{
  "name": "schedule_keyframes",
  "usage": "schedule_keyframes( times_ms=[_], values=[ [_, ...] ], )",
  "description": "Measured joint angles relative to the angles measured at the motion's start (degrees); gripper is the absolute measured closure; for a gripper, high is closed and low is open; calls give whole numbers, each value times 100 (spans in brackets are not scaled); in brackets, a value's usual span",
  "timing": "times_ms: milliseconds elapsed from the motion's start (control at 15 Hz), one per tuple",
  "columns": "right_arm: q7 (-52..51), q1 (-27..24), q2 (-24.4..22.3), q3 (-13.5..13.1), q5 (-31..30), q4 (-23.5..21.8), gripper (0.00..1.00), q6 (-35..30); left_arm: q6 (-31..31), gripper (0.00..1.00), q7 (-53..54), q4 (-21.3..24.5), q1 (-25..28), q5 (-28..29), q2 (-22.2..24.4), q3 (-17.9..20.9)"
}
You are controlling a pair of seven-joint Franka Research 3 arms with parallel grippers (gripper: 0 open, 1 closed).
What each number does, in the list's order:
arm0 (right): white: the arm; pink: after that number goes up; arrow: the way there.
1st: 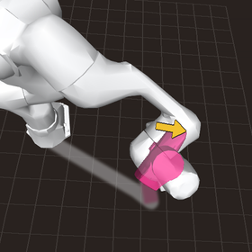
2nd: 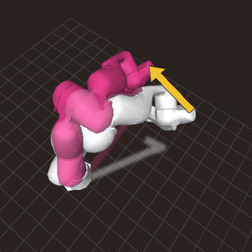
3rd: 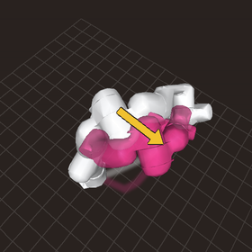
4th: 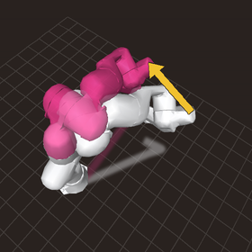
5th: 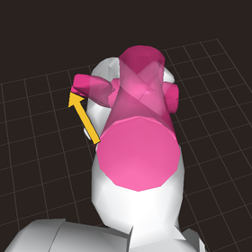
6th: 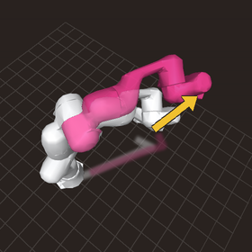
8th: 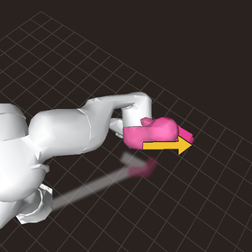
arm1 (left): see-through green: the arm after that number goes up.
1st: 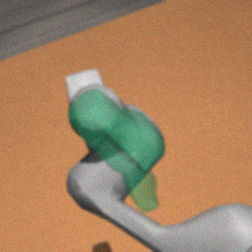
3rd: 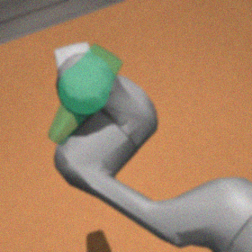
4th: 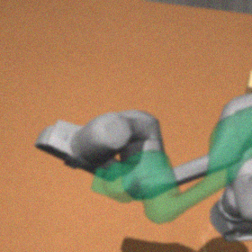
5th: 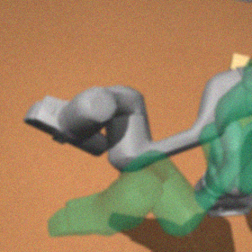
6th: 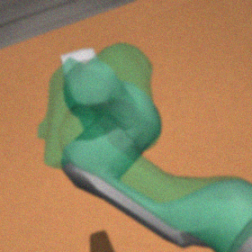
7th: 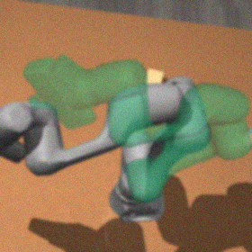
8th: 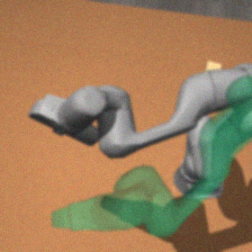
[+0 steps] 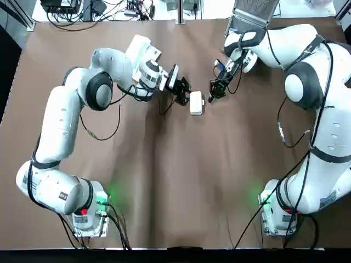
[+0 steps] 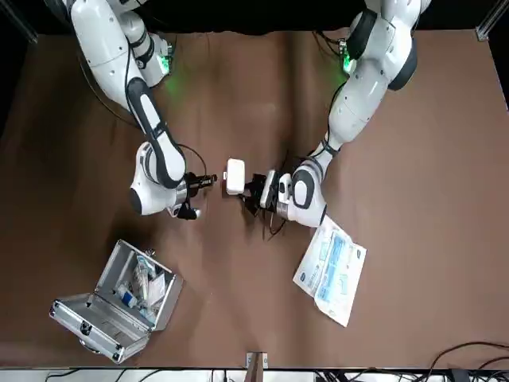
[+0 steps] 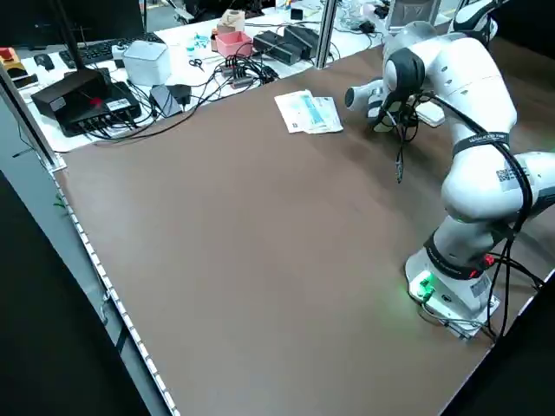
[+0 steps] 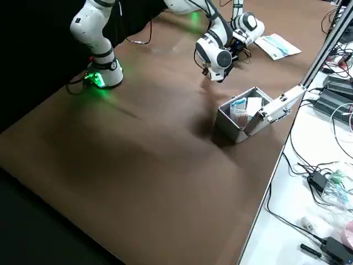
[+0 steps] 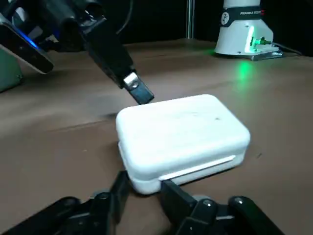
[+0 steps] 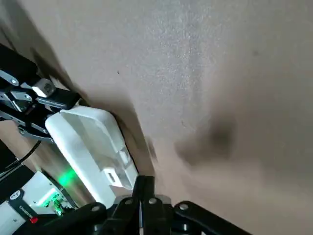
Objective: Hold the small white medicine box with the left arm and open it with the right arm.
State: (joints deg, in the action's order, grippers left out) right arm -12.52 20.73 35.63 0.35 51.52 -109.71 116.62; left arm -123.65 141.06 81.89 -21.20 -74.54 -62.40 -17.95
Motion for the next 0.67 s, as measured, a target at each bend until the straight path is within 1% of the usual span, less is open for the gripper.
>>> schedule_keyframes(
  times_ms=[67, 133, 200, 667],
  values=[
    [-22, 2, 27, 2, 14, 10, 99, 0, -13, 70, 0, -9, -4, 0, -2, 1],
    [-33, 3, 56, 2, 38, 24, 99, -1, -15, 70, 0, -11, -4, -7, -2, 1],
    [-40, 5, 84, 3, 75, 38, 99, -4, -23, 72, 0, -18, -5, -13, -5, 0],
    [-53, 84, 194, 20, 301, 74, 99, -13, -24, 73, -59, -22, -5, -19, -7, -1]
  ],
)
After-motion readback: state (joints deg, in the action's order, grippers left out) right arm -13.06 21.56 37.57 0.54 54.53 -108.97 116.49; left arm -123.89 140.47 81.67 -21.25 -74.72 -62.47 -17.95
